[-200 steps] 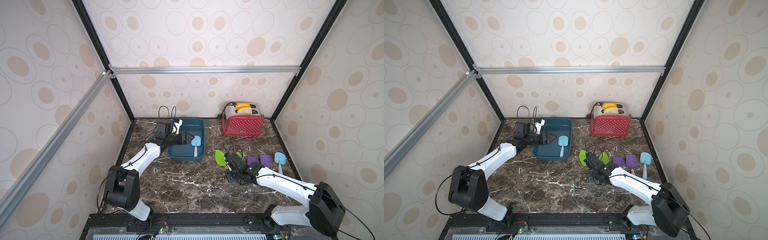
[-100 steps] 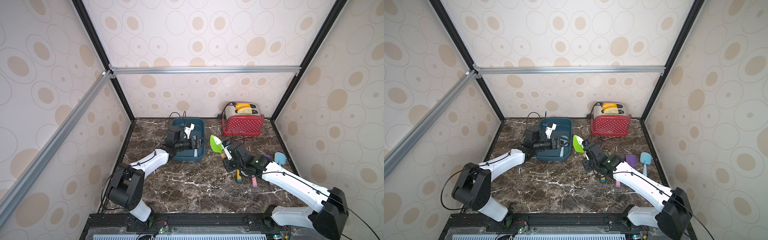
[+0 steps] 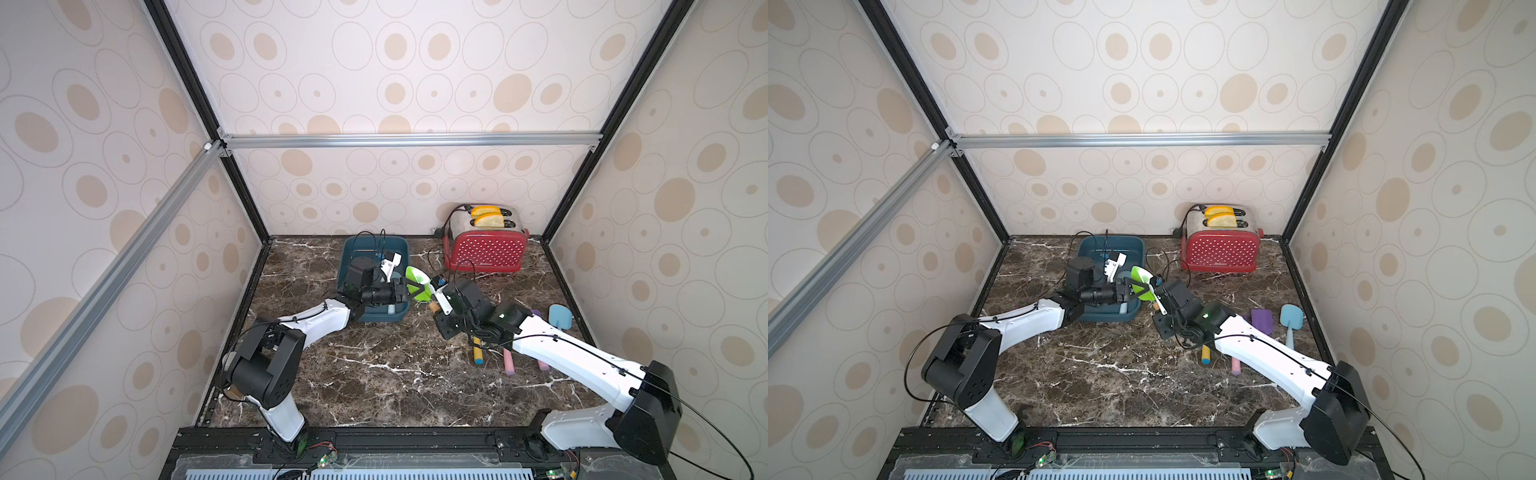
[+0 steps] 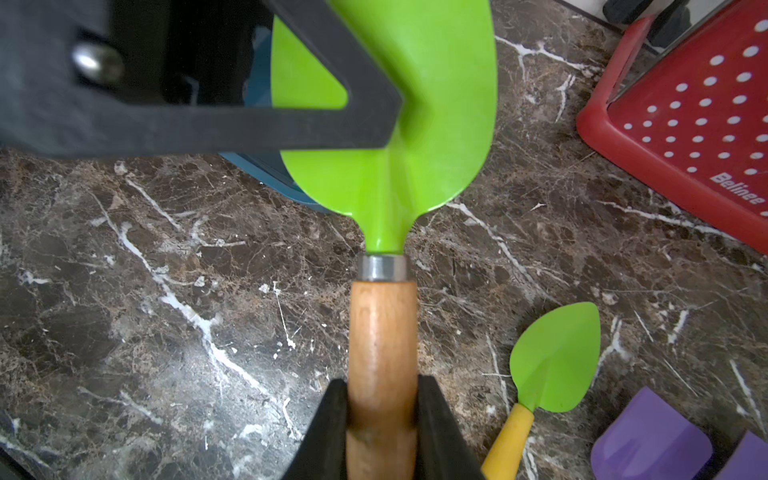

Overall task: Put the shovel into the storage box
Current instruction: Pick up the shovel from the center of the board.

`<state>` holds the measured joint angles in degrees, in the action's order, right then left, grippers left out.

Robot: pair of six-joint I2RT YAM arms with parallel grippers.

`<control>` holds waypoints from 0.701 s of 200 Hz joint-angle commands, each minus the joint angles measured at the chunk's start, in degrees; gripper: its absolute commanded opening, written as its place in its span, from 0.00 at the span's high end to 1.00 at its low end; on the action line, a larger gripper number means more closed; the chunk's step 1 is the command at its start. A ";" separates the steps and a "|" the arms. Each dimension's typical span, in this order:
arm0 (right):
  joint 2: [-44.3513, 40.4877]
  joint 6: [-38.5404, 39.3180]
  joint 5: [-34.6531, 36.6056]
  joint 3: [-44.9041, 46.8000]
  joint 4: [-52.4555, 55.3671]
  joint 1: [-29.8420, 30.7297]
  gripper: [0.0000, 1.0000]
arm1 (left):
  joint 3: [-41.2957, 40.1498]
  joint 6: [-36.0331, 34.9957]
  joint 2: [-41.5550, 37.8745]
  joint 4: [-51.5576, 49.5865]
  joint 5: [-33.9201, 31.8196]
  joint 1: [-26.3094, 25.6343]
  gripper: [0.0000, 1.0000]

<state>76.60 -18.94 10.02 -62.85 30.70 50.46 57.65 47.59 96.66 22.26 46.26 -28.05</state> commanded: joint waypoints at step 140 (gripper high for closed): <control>-12.65 2.42 6.40 -0.64 1.84 2.71 0.47 | 15.16 -15.73 3.11 -22.43 -0.17 6.86 1.00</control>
<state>70.59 -17.04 12.64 -63.09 30.79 52.86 64.69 41.98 97.86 12.10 46.35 -25.91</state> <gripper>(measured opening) 0.521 0.076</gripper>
